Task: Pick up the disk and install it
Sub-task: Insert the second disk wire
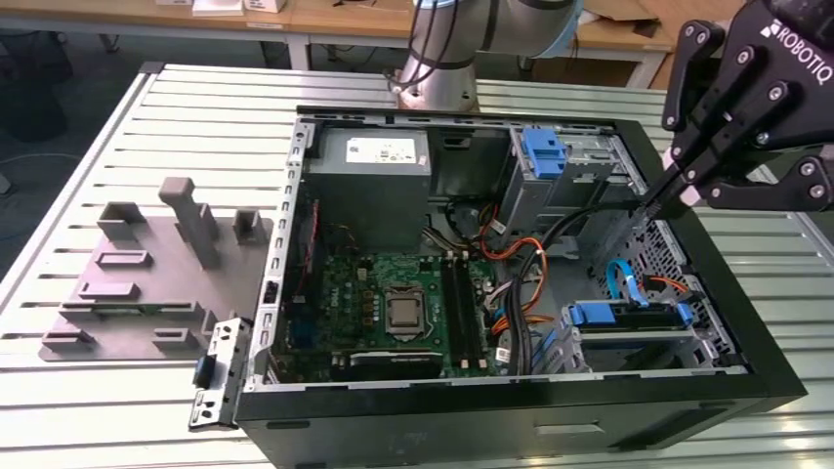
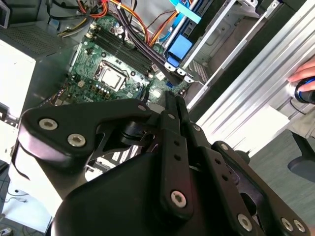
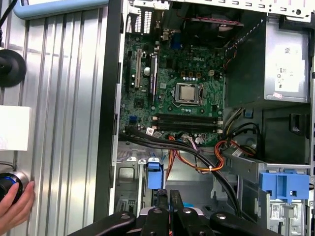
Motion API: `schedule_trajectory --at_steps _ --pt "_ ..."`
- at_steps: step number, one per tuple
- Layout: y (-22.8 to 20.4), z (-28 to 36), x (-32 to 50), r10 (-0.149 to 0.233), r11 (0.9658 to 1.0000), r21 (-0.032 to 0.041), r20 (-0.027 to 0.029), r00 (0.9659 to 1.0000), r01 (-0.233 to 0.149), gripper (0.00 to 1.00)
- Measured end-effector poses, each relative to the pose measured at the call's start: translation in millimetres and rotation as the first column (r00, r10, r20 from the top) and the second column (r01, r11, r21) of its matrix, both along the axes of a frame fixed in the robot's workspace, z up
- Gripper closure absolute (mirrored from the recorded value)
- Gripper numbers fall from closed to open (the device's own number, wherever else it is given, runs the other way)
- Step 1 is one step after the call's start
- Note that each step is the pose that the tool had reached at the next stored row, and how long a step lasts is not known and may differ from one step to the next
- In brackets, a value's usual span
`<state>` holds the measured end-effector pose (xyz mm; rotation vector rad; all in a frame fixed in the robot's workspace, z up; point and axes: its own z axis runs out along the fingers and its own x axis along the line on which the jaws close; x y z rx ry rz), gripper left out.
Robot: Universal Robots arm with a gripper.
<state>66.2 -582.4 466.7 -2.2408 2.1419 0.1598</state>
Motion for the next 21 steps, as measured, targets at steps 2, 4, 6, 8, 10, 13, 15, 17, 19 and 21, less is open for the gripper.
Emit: schedule_trajectory --at_steps 2,4,6,8,10,13,15,17,19,21 --pt "0.0 -3.6 4.0 0.000 1.0000 0.0003 0.0000 1.0000 0.000 0.84" --pt "0.3 -6.6 11.1 0.000 1.0000 0.0000 0.0000 1.0000 0.000 0.84" --pt "0.7 -9.9 18.3 0.000 1.0000 0.0002 -0.0001 1.0000 0.000 0.84" --pt "1.0 -13.4 23.2 0.000 1.0000 -0.0001 0.0000 1.0000 0.000 0.84" --pt "1.5 -17.0 25.5 0.000 1.0000 0.0000 -0.0001 1.0000 0.000 0.84" --pt "1.8 -20.0 25.8 0.000 1.0000 0.0002 0.0000 1.0000 0.000 0.84" --pt "1.8 -19.9 25.9 0.000 1.0000 0.0000 0.0000 1.0000 0.000 0.84" --pt "1.8 -19.9 25.9 0.000 1.0000 0.0000 0.0000 1.0000 0.000 0.84" --pt "1.8 -20.0 25.9 0.000 1.0000 0.0000 0.0000 1.0000 0.000 0.84" --pt "1.9 -21.9 25.9 0.000 1.0000 0.0002 0.0000 1.0000 0.000 0.84"
